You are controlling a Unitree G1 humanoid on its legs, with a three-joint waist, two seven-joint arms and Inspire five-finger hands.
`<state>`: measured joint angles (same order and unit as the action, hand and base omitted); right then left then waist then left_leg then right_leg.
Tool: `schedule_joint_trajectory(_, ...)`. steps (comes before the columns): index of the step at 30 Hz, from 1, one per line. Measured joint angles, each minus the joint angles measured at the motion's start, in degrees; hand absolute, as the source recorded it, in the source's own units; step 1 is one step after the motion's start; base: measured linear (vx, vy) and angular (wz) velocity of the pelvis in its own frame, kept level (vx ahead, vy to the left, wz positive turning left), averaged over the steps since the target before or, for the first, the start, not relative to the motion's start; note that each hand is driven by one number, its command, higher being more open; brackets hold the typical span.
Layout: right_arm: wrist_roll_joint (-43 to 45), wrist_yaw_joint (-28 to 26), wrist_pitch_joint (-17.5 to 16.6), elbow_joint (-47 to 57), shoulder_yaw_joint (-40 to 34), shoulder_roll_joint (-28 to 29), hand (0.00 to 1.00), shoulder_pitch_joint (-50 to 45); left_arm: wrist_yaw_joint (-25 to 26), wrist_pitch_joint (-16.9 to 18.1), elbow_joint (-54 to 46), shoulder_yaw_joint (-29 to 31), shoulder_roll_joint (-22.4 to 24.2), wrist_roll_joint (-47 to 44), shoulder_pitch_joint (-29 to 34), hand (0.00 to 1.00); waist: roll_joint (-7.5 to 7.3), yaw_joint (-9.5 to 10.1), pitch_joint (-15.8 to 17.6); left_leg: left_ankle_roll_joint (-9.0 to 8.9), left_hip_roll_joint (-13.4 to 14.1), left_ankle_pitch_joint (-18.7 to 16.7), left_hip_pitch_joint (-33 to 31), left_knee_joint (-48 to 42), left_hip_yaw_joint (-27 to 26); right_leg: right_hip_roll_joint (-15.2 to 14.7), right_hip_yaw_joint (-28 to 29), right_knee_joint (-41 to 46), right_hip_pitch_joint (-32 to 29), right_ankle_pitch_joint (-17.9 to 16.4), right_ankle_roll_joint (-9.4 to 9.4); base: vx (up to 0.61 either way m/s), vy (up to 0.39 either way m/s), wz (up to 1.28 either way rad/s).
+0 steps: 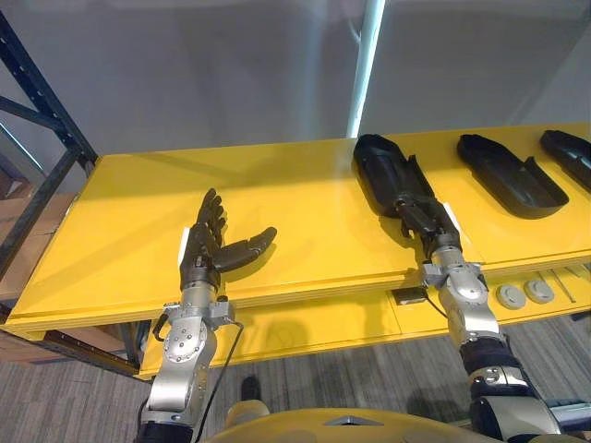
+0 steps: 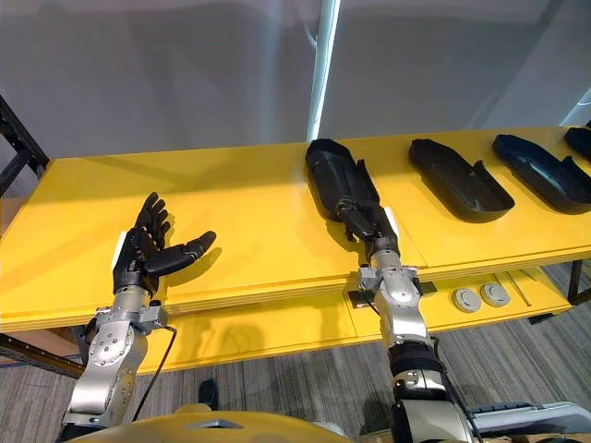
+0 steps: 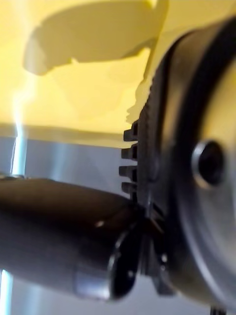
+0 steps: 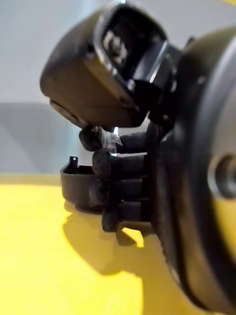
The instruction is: Walk over and take three plastic housings, then place them on the shelf
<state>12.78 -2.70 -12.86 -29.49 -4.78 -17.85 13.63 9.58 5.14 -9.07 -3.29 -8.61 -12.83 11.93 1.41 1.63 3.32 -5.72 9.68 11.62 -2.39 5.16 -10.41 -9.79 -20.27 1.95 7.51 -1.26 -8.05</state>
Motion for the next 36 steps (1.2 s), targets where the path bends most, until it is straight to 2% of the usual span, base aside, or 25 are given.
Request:
schedule_joint_trajectory(5,-0.22,0.55,0.14,17.94,-2.62,0.74,0.00,-9.61,0.26,0.16,-0.13,2.63,1.53,0.01,1.50,1.00,0.55,-0.89,0.20,-0.56,0.08,-0.54,0.00,0.00,-0.56,-0.02,0.56,0.07,-0.51,-0.25,0.29,0.00,-0.004,-0.06)
schedule_joint_trajectory(9,0.10,0.55,0.97,30.85,-6.28,3.75,0.00,-15.38,0.30,0.21,-0.47,4.48,1.93,0.00,2.59,1.00,0.45,-2.06,0.41,-1.08,0.54,-1.07,1.10,0.00,-2.72,0.05,2.59,0.01,-0.96,-0.42,0.50,0.01,-0.012,-0.27)
schedule_joint_trajectory(10,0.18,0.56,1.10,34.08,-7.40,4.61,1.00,-16.93,0.28,0.73,-1.06,4.51,1.97,0.00,2.59,1.00,0.46,-2.29,0.44,-1.12,0.77,-1.12,1.07,-0.01,-3.51,0.15,3.41,0.09,-1.62,-0.41,0.54,0.02,-0.026,-0.32)
schedule_joint_trajectory(15,1.73,0.98,1.37,40.96,-10.19,7.20,1.00,-23.03,-0.48,1.62,-4.91,4.54,2.28,0.00,2.59,1.00,0.36,-5.05,0.50,-1.03,1.01,-1.41,1.54,-0.01,-5.71,0.16,5.61,0.25,-2.77,-0.32,0.42,0.03,-0.014,-0.25)
schedule_joint_trajectory(20,1.06,3.87,1.40,41.51,-13.39,10.06,1.00,-28.26,-1.10,6.10,-7.45,2.76,3.25,-0.11,2.32,1.00,0.47,-6.73,0.54,-1.44,1.24,-1.88,1.96,-0.02,-8.76,0.15,8.55,0.71,-4.73,-0.11,0.12,0.03,-0.007,-0.28)
schedule_joint_trajectory(24,1.04,6.76,1.39,42.30,-14.82,12.41,1.00,-32.87,-1.83,9.00,-10.47,-2.87,3.19,-0.59,1.53,1.00,0.49,-8.18,0.70,-1.78,1.63,-2.75,3.40,-0.02,-11.50,0.38,11.09,0.91,-5.19,-0.11,0.12,0.03,-0.008,-0.32)
schedule_joint_trajectory(27,0.94,9.38,1.38,47.01,-14.78,14.83,1.00,-36.64,-3.78,10.57,-11.76,-8.63,3.20,-1.19,0.55,1.00,0.58,-8.73,0.70,-2.26,2.30,-3.83,4.97,-0.02,-14.58,0.92,13.80,0.98,-5.66,-0.09,0.11,0.02,-0.003,-0.47)
schedule_joint_trajectory(29,0.88,10.56,1.27,50.68,-14.71,16.12,1.00,-38.37,-5.06,11.50,-11.74,-12.97,3.08,-2.60,-0.81,1.00,0.58,-9.86,0.64,-2.97,2.83,-4.63,5.96,-0.02,-17.21,1.40,16.09,1.00,-6.40,-0.08,0.09,0.03,0.001,-0.58)
schedule_joint_trajectory(34,1.71,10.33,-0.21,54.25,-14.34,18.61,1.00,-43.00,-9.95,12.57,-11.73,-21.39,3.09,-5.36,-4.33,1.00,0.14,-12.22,0.48,-3.98,4.16,-5.73,8.99,-0.05,-23.48,2.90,21.25,0.93,-7.57,0.50,-0.08,0.07,-0.008,-0.65)
schedule_joint_trajectory(35,1.77,10.00,-0.22,54.25,-13.16,19.53,1.00,-45.55,-11.70,12.59,-11.69,-24.60,3.16,-7.51,-5.79,1.00,-0.05,-13.26,-0.05,-4.61,4.93,-6.33,10.36,-0.12,-25.86,3.42,23.32,0.89,-7.77,0.54,-0.12,0.09,0.010,-0.70)
schedule_joint_trajectory(36,1.89,9.74,-0.23,54.25,-12.73,20.02,1.00,-46.41,-12.49,12.58,-11.69,-25.51,3.20,-8.52,-6.21,1.00,-0.12,-13.28,-0.21,-4.88,5.12,-6.54,10.92,-0.22,-26.94,3.90,24.24,0.90,-7.96,0.56,-0.14,0.09,0.005,-0.71)
